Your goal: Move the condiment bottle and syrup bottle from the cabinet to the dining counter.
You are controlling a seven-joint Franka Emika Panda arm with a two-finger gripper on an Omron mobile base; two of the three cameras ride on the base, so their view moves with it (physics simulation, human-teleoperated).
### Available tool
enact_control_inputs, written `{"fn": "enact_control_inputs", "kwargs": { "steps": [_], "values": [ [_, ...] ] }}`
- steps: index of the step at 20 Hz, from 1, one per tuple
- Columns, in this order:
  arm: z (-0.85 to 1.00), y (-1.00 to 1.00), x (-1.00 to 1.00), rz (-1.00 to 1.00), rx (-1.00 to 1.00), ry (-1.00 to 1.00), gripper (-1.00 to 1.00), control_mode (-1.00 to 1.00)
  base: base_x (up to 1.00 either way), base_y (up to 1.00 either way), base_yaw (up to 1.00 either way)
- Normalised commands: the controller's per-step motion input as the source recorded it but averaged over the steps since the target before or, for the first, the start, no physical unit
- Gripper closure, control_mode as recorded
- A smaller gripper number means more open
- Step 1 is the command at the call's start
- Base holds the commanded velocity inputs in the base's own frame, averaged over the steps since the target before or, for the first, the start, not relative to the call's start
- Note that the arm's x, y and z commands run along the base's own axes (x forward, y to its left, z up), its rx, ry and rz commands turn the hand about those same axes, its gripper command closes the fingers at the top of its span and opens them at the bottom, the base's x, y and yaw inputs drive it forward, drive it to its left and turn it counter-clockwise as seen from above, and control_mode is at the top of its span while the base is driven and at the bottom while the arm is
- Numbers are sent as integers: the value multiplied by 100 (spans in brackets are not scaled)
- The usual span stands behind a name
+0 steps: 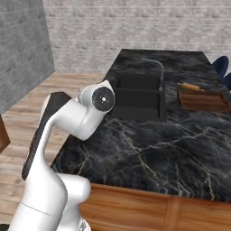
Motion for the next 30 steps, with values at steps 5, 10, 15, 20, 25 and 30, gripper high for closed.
{"fn": "enact_control_inputs", "kwargs": {
  "steps": [5, 10, 15, 20, 25, 30],
  "values": [
    [-37, 0, 30, 4, -4, 0, 100, -100, 0, 0, 0],
    [-24, -3, 5, -4, 1, 0, 100, -100, 0, 0, 0],
    [-27, -7, 3, -10, 5, 0, 100, -100, 0, 0, 0],
    [-48, -21, 18, -9, 11, 0, 100, -100, 0, 0, 0],
    [-51, -35, 24, -3, 13, 0, 100, -100, 0, 0, 0],
    [-30, -38, 22, 0, 12, 0, 100, -100, 0, 0, 0]
  ]
}}
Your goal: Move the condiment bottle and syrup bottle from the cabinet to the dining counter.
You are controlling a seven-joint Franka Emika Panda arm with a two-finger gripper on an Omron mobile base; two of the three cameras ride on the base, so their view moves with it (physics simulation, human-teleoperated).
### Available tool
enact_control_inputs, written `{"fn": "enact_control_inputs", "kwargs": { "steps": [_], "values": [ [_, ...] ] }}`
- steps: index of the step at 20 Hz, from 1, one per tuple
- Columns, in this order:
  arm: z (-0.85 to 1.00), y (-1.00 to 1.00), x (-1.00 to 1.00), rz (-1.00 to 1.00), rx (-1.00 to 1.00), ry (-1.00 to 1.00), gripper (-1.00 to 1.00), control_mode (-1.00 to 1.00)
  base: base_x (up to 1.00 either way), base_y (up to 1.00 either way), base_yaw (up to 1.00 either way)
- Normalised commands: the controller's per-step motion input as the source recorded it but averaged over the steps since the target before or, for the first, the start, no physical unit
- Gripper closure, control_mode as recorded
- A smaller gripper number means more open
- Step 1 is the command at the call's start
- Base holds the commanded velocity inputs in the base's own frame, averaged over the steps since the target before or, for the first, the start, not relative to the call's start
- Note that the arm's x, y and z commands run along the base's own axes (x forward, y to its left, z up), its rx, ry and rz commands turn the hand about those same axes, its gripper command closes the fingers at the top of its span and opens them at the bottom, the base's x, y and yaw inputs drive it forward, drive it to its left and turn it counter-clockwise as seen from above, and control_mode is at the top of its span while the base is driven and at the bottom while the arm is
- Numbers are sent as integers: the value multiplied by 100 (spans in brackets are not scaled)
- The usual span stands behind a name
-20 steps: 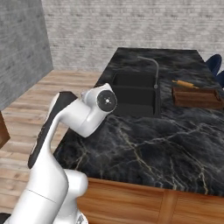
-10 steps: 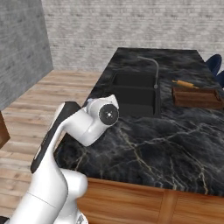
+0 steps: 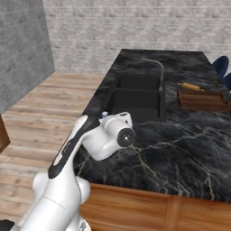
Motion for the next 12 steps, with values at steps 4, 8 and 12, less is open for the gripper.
{"fn": "enact_control_inputs", "kwargs": {
  "steps": [4, 8, 12],
  "values": [
    [-33, -25, 25, 0, 4, 0, 100, -100, 0, 0, 0],
    [-34, -14, 25, 0, 0, 0, 100, -100, 0, 0, 0],
    [-36, -23, 31, 0, 0, 0, 100, -100, 0, 0, 0]
  ]
}}
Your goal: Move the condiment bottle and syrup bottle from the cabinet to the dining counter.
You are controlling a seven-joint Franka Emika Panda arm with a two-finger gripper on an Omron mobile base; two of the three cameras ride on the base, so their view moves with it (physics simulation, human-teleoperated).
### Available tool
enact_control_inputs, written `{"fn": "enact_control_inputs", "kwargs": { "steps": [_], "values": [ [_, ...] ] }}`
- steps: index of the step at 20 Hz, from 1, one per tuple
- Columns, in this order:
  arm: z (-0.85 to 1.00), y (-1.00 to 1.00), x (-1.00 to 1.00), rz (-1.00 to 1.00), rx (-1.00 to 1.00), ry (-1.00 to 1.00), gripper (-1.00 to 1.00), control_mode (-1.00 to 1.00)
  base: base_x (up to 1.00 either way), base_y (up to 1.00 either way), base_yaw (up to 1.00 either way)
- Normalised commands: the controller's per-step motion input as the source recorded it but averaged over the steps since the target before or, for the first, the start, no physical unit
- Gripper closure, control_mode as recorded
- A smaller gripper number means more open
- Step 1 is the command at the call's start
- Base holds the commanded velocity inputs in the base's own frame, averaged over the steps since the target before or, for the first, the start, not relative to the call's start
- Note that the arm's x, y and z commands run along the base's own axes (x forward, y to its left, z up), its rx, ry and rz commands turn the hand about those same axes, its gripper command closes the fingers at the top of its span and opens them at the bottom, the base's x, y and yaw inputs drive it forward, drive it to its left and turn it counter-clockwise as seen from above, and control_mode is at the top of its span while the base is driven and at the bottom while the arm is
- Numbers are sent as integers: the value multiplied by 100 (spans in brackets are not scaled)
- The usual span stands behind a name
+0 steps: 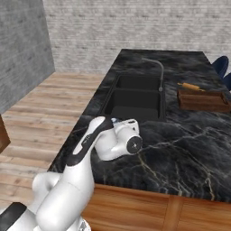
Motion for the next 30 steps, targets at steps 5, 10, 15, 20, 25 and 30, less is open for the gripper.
{"fn": "enact_control_inputs", "kwargs": {
  "steps": [5, 10, 15, 20, 25, 30],
  "values": [
    [-27, -36, 29, 0, 0, 0, 100, -100, 0, 0, 0],
    [-20, -33, 17, 0, 0, 2, 100, -100, 0, 0, 0],
    [-35, -6, 19, 0, -3, 0, 100, -100, 0, 0, 0],
    [-53, 0, 14, 0, -6, -2, 100, -100, 0, 0, 0],
    [-44, 0, 10, 0, -2, -2, 100, -100, 0, 0, 0],
    [-34, 0, 4, 0, 0, 0, 100, -100, 0, 0, 0]
  ]
}}
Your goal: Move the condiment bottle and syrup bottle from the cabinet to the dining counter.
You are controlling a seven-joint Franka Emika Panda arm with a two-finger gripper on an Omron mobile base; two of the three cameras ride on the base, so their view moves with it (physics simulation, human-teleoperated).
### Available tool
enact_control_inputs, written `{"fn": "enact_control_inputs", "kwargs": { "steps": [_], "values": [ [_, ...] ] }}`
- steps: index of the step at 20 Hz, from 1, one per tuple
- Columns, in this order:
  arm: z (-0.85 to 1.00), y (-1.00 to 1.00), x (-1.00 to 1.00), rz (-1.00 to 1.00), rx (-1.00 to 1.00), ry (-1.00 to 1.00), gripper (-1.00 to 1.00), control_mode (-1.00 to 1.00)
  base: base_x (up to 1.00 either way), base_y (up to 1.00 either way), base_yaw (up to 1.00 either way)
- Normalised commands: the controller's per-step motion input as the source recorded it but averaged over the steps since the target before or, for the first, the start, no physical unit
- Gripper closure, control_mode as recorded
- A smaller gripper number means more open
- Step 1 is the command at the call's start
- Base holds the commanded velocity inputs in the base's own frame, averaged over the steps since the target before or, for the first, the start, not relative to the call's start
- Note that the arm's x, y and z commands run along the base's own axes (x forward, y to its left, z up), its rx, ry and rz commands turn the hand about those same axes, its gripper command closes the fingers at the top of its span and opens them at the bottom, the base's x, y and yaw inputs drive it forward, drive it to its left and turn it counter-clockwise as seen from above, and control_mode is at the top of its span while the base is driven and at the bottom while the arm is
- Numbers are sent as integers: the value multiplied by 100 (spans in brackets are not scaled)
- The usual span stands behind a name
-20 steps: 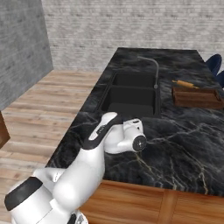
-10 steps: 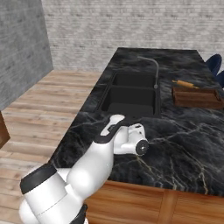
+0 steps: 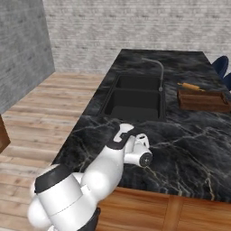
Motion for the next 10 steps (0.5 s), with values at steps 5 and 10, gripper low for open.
{"fn": "enact_control_inputs", "kwargs": {
  "steps": [5, 10],
  "values": [
    [-35, 0, 5, 0, -2, 0, 100, -100, 0, 0, 0],
    [-27, 0, 1, 0, -1, 0, 100, -100, 0, 0, 0]
  ]
}}
